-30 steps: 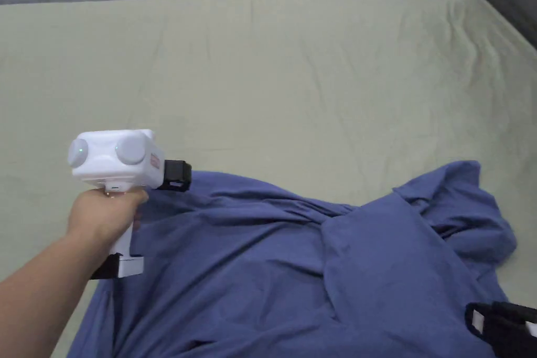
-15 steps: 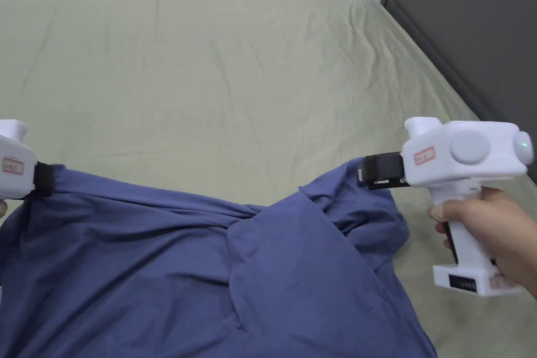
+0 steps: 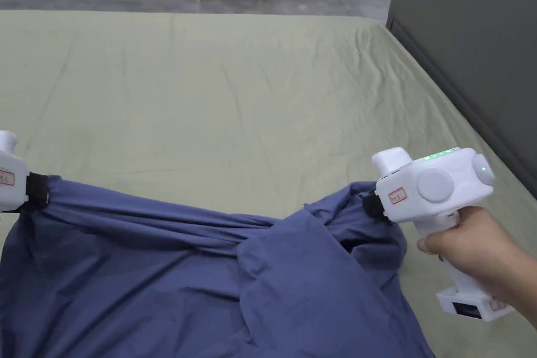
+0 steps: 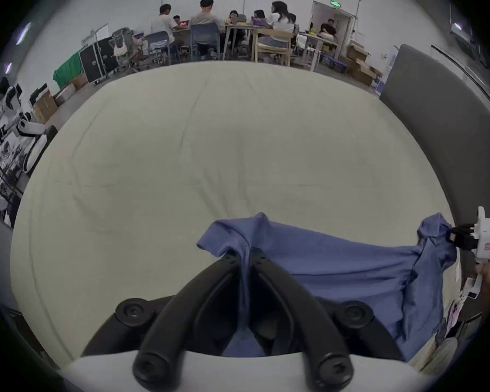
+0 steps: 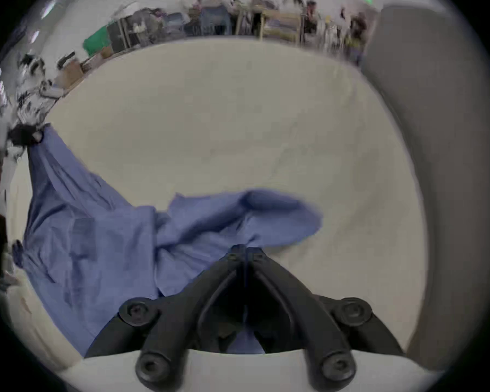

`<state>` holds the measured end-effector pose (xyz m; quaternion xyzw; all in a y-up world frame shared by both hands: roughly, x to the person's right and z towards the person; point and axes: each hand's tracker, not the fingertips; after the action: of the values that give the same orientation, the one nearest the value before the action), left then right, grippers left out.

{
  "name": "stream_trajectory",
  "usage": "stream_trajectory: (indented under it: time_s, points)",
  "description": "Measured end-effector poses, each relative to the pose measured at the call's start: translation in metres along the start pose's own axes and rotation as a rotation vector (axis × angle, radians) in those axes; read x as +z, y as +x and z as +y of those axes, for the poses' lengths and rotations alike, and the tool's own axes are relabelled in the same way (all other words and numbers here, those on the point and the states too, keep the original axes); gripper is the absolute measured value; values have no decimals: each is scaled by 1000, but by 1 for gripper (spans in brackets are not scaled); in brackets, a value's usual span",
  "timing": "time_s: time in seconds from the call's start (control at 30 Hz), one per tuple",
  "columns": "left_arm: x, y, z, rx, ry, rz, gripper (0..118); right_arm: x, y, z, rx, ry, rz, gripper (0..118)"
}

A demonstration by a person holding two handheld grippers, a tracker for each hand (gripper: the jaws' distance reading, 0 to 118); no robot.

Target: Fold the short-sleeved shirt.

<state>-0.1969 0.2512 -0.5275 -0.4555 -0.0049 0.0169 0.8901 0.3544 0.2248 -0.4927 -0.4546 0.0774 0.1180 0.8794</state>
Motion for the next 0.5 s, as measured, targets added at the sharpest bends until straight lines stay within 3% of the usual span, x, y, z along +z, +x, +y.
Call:
stream_trajectory:
  time_s: [0.13, 0.27, 0.4, 0.5]
  points:
    - [41, -15, 29, 89, 77, -7, 1, 62, 3, 43, 130, 114, -186, 2]
    - [98, -29, 77, 128, 183, -35, 1, 133, 6, 103, 103, 195, -194, 2]
    - [169, -29, 130, 99, 323, -14, 1, 201, -4, 165, 242, 334, -362, 2]
    - [221, -26, 169, 76, 400, 6, 1, 253, -10, 210, 232, 391, -394, 2]
